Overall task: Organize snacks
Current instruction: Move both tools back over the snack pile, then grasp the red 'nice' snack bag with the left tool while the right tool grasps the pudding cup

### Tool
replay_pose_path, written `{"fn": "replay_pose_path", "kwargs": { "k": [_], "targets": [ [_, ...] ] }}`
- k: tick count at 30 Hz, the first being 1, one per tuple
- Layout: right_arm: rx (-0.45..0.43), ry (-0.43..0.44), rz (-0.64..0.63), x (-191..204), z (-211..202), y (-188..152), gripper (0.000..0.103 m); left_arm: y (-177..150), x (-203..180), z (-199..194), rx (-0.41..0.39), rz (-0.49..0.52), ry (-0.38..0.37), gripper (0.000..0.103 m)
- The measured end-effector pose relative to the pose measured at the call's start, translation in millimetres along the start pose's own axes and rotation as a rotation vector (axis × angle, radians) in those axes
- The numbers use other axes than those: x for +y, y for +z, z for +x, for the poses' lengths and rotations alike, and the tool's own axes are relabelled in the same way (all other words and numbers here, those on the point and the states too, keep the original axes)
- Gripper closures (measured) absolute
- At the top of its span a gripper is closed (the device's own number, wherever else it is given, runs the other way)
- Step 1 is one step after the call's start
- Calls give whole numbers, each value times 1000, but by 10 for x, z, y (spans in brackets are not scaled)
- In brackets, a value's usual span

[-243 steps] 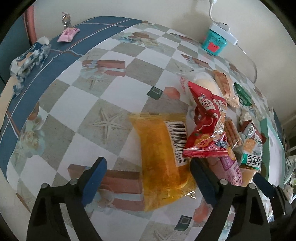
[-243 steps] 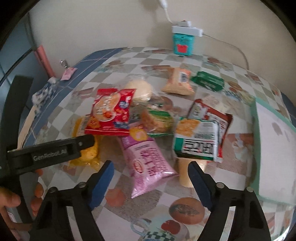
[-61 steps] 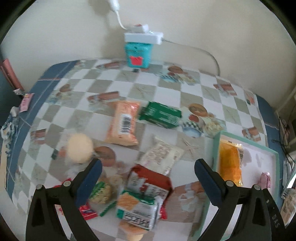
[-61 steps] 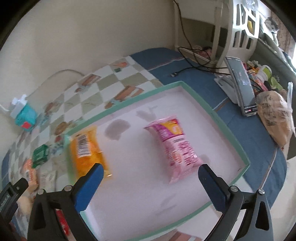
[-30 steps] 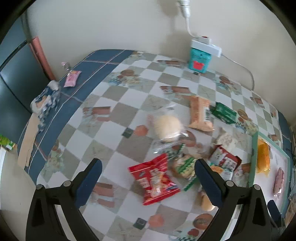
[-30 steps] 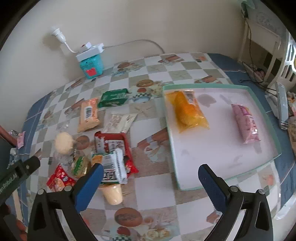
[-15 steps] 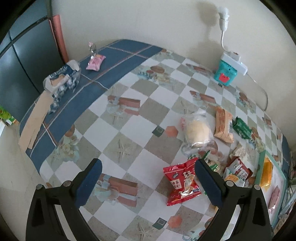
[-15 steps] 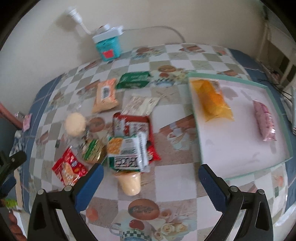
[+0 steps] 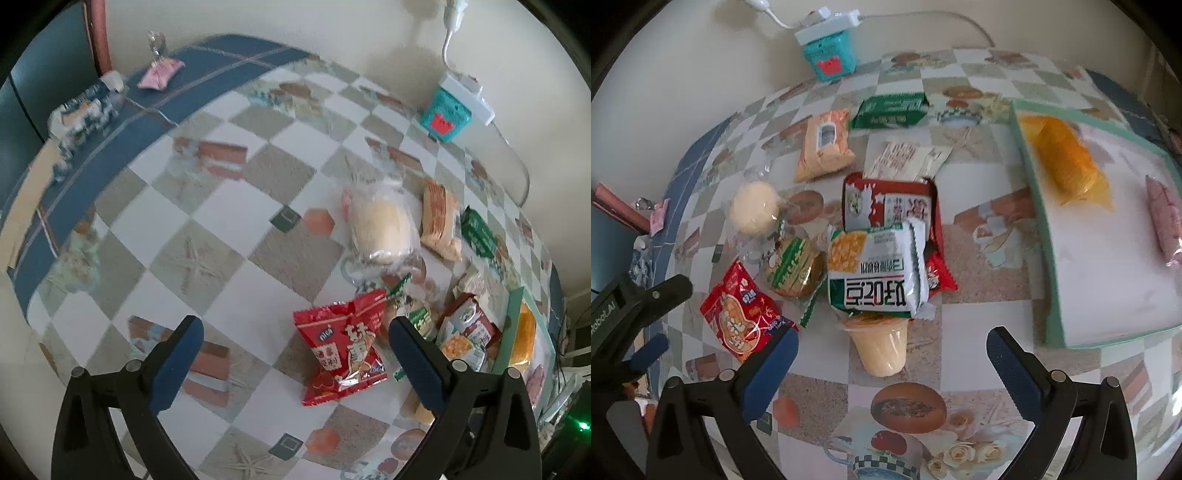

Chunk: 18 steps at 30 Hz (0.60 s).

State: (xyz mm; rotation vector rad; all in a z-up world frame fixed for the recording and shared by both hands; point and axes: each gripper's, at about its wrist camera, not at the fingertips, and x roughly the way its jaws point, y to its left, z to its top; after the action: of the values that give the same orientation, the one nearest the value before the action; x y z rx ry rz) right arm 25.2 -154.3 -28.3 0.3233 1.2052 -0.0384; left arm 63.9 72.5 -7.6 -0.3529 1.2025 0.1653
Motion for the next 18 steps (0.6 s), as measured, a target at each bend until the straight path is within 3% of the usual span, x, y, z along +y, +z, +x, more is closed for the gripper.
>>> {"fn": "replay_pose_path", "kwargs": {
  "k": [12, 18],
  "targets": [
    [63, -52, -32, 34, 229, -51, 0, -59, -207, 354, 113, 67, 8, 2],
    [78, -71, -49, 11, 286, -99, 0, -44, -194, 427, 121, 65, 23, 3]
  ]
}}
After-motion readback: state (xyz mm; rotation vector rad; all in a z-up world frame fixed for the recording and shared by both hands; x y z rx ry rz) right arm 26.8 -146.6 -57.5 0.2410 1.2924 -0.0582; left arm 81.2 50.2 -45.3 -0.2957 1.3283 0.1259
